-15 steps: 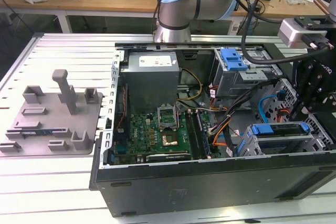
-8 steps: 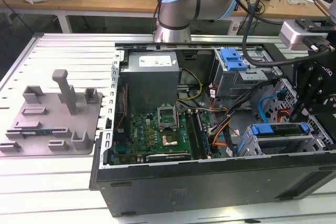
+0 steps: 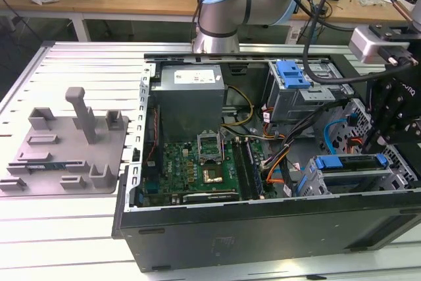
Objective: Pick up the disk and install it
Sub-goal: 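Insert the first disk wire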
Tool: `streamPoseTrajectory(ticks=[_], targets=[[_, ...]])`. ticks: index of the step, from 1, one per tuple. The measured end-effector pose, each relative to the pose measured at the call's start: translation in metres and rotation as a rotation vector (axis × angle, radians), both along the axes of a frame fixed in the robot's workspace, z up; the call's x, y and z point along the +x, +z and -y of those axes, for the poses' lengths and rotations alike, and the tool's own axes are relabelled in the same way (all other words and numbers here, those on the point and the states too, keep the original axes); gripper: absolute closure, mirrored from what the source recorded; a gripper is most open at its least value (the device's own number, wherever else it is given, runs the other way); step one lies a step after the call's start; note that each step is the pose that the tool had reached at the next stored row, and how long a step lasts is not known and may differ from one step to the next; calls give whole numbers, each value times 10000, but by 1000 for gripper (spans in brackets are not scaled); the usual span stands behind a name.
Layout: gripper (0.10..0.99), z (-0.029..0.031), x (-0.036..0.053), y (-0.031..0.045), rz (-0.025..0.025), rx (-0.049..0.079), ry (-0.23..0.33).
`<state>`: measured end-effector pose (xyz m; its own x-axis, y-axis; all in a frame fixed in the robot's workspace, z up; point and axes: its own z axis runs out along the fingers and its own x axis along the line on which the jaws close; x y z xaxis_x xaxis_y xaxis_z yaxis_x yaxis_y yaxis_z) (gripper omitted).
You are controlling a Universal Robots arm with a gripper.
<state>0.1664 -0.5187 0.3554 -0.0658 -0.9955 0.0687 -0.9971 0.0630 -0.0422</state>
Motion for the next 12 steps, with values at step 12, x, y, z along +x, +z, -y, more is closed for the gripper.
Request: streamPoseTrajectory(ticks=[12], targets=[[918,-23,16,0,-128,-13,-323]])
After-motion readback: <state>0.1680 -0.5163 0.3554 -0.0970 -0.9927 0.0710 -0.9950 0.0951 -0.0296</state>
